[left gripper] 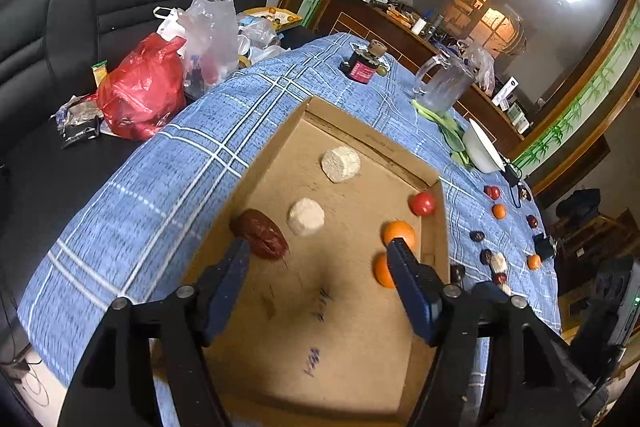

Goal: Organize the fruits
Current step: 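Move both tools back over the remaining items on the cloth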

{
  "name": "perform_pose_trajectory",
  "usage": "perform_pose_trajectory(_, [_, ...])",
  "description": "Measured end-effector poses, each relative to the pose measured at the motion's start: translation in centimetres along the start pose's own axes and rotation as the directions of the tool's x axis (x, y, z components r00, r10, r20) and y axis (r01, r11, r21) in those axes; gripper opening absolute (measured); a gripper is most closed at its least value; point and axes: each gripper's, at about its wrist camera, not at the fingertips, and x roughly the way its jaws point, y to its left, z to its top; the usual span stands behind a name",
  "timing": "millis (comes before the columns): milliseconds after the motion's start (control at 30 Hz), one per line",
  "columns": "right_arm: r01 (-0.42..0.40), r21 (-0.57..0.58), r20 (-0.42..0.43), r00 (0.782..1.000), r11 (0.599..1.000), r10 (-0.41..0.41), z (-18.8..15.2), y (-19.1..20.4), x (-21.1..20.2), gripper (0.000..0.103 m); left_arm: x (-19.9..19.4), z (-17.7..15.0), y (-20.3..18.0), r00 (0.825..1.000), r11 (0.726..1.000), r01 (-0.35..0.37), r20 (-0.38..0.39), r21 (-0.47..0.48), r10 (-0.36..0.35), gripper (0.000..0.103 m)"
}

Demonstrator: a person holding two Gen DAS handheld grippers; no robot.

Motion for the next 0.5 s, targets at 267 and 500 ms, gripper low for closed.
perform_pose_trajectory(267, [0.06, 0.147, 0.109, 0.991, 0.987, -0.077, -2.3, -4.1, -7.0, 0.057, -2.9, -2.7, -5.8, 0.996, 0.988, 0.093, -0.009, 0.119, -0.092, 0.078])
perform_pose_trajectory(500, [0.105, 0.194, 0.242, 0.958, 0.975, -0.151, -3.4, -5.3, -14.7, 0.06, -6.8, -5.0, -9.8, 0.986, 0.962, 0.159, 0.015, 0.223, -0.166, 0.078])
